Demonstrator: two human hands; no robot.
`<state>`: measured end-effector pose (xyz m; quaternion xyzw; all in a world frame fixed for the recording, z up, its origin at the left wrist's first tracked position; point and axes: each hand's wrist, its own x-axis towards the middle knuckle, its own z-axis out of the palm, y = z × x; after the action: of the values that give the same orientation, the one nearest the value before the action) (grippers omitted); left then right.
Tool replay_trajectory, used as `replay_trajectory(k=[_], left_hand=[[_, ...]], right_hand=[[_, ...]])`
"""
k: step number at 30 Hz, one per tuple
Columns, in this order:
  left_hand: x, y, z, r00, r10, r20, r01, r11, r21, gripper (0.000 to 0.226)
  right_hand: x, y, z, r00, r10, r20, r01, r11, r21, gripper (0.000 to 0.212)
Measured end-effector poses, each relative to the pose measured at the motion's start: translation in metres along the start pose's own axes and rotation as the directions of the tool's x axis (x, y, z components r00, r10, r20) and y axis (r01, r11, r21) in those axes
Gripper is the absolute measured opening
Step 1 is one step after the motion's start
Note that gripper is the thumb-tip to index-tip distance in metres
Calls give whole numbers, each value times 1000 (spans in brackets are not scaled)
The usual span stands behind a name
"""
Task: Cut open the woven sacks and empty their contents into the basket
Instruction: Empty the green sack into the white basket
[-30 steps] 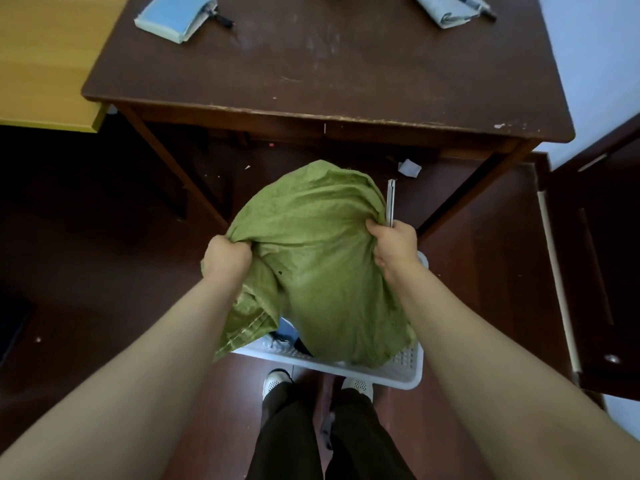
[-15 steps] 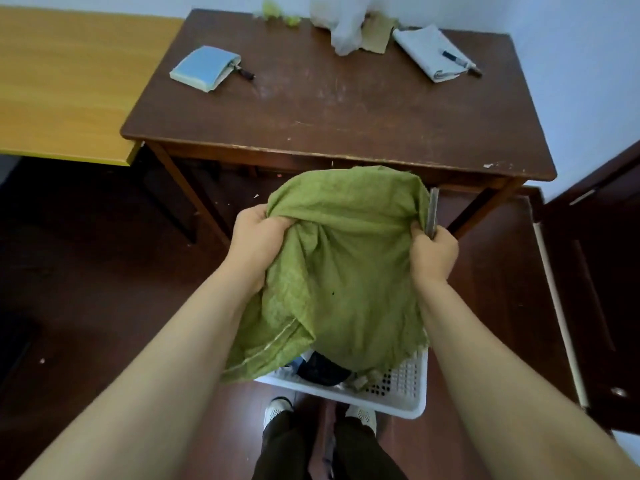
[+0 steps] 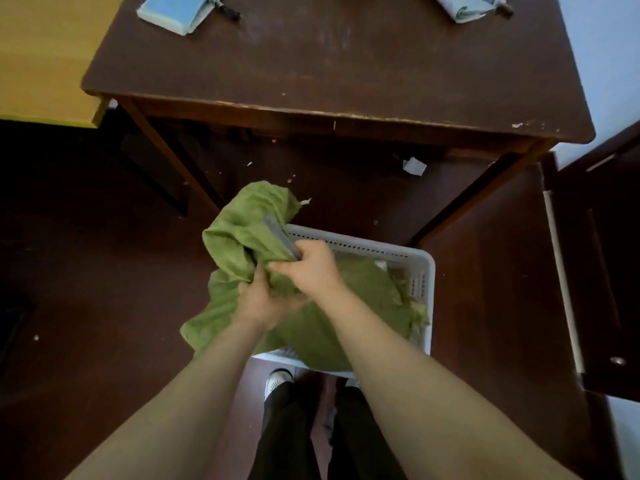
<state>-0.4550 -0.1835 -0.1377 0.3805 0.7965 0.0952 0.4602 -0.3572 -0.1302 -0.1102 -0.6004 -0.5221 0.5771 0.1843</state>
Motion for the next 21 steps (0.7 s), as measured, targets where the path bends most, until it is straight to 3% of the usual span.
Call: replay_trajectory(k=[2,4,6,8,12,15,18,19,20,21], left_hand=[[15,-12,8,990,-22,-138,20,1000,-17,55],[26,-24,10,967,-107,-233,95,993,-62,30],[35,-39,4,915,-255,-314,212,963,-167,28],[47,-57,-5,827,-438,-353,328,885,-330,28],[81,-95,-14,699,-603,-383,430,783,-449,38],[101,-97,-5,664,-616,-424,443,781,-440,54],[105,-78,9,691,-499,-523,333,862,-382,90],[101,-72,15,727,-357,-587,234,932,-276,97],[96,-68,23,752,-129,-647,104,992,-76,102],[89,-64,32,756,155,-636,-56,983,173,102]], right_hand=[[1,10,12,997,20,79,-20,1000,-5,25],[-1,27,11,991,69,112,-89,978,187,19],[-1,49,1,986,155,60,-166,899,404,38],[2,80,-12,964,263,-45,-212,858,467,43],[14,158,-34,818,478,-321,-456,878,146,26],[32,214,-38,742,525,-418,-548,833,73,31],[53,244,-39,696,583,-420,-611,788,80,64],[59,250,-40,682,602,-417,-634,770,75,70],[65,254,-41,668,623,-407,-654,752,78,71],[69,259,-42,659,643,-390,-667,739,90,71]])
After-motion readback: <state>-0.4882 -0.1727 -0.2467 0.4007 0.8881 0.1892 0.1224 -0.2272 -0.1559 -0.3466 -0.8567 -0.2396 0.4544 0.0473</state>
